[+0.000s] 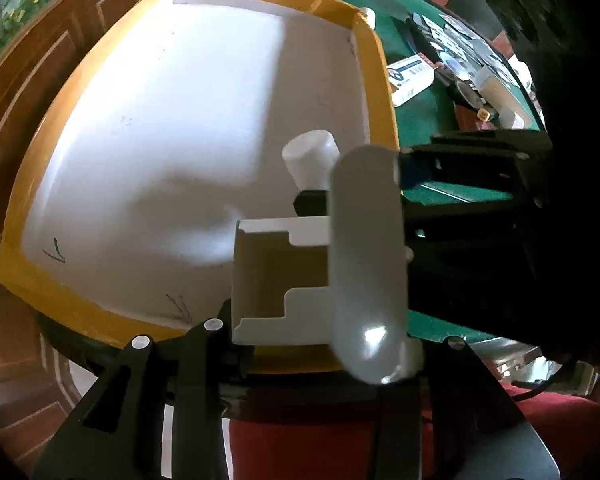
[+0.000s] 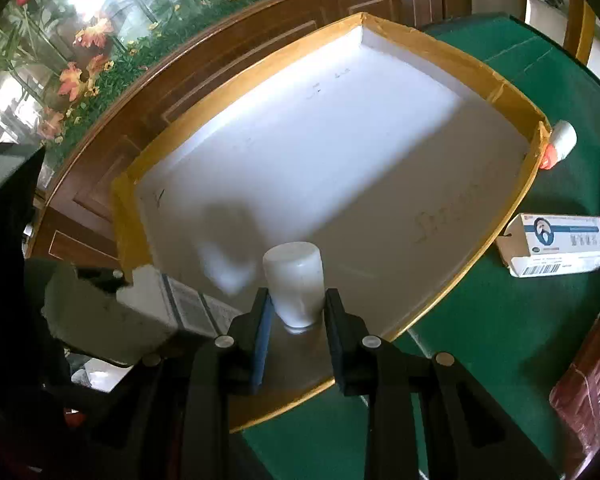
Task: Organize objects
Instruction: 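Carry both items to the yellow-rimmed tray and release them inside, then lift both tools away from the tray back toward the table, then grasp the red foil packet with the left tool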
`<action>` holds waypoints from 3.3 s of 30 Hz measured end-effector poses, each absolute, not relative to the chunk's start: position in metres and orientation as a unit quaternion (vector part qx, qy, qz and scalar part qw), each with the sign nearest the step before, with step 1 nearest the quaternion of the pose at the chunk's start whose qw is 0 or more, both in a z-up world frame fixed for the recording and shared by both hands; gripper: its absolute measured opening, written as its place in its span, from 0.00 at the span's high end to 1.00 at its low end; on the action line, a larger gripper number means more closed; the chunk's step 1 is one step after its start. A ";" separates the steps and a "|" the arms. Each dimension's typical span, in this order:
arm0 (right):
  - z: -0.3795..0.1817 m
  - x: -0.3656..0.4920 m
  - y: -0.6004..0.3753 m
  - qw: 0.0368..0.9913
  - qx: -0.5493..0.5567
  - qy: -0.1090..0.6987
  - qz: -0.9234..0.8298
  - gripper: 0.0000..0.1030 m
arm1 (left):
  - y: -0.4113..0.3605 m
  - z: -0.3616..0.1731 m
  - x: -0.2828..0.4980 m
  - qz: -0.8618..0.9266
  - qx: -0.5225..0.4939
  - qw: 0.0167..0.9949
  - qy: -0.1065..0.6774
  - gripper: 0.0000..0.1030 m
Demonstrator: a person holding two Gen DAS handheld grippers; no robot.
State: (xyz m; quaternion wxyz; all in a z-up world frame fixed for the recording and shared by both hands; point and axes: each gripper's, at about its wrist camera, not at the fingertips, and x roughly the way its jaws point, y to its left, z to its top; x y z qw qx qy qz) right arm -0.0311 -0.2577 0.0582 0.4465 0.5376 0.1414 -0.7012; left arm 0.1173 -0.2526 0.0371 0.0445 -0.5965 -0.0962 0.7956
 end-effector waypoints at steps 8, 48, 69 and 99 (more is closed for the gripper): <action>0.062 -0.028 -0.253 0.451 0.532 0.146 -0.701 0.75 | -0.250 0.039 0.118 0.796 -0.597 0.031 -0.093 0.67; 0.086 -0.021 -0.042 0.325 0.485 0.012 -0.812 0.35 | -0.186 0.131 0.125 0.881 -0.469 -0.028 -0.058 0.40; 0.086 0.009 0.103 0.183 0.490 -0.071 -0.849 0.22 | 0.014 0.081 0.012 0.784 -0.534 0.288 0.130 0.28; 0.084 0.018 0.140 0.132 0.491 -0.095 -0.856 0.22 | 0.029 0.019 0.020 0.705 -0.592 0.352 0.170 0.27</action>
